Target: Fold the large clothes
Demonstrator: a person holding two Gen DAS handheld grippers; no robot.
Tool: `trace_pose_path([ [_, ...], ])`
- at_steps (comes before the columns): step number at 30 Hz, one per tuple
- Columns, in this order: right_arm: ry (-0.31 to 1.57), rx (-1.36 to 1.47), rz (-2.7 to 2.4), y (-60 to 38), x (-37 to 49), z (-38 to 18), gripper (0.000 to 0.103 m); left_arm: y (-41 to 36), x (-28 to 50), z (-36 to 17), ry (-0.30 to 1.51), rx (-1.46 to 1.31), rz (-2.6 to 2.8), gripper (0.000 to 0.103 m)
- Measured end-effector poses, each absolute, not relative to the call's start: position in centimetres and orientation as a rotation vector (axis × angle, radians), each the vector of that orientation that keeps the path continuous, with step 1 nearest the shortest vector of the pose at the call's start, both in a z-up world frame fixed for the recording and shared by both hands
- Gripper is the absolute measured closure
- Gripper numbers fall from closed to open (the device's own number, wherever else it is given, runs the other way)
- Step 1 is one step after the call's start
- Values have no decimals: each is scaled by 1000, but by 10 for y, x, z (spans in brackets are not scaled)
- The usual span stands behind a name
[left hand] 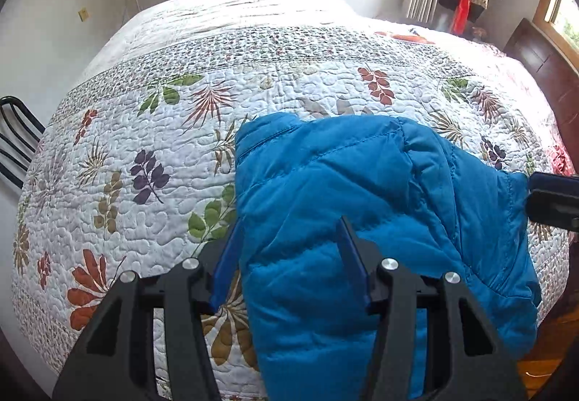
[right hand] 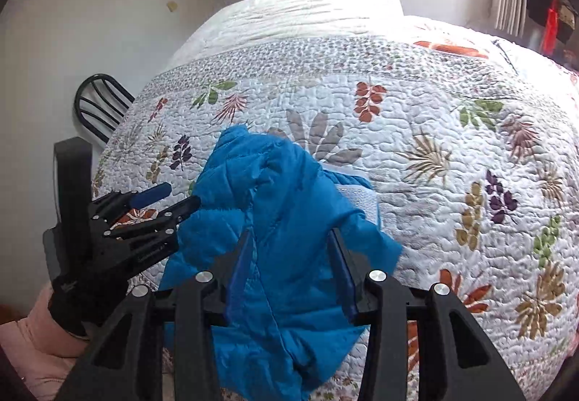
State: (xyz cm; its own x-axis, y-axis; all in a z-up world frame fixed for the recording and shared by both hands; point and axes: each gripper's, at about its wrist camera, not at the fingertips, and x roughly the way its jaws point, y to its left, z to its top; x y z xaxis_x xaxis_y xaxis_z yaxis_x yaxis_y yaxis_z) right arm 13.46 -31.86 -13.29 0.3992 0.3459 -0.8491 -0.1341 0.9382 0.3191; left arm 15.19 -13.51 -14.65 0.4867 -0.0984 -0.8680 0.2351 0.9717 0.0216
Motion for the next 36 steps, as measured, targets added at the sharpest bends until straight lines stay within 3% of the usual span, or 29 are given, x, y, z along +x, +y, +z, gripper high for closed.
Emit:
trace_pose_path([
  [2, 1170, 228, 260, -324, 139, -154, 64, -139, 151, -148, 1046, 138, -229, 50],
  [3, 1201, 243, 241, -329, 140, -165, 72, -141, 150, -150, 1051, 140, -235, 50],
  [5, 1242, 285, 240, -343, 133, -183, 78, -145, 147, -156, 1071, 137, -258, 50],
  [8, 1294, 320, 212, -356, 121, -200, 83, -150, 140, -166, 1104, 119, -298, 50],
  [18, 1318, 393, 187, -360, 105, -242, 84, -160, 128, -184, 1106, 131, -334, 50],
  [31, 1147, 242, 279, -340, 68, -148, 78, -147, 106, -142, 1060, 140, -342, 50],
  [36, 1178, 180, 356, -314, 58, -143, 78, -140, 90, -127, 1050, 129, -383, 50],
])
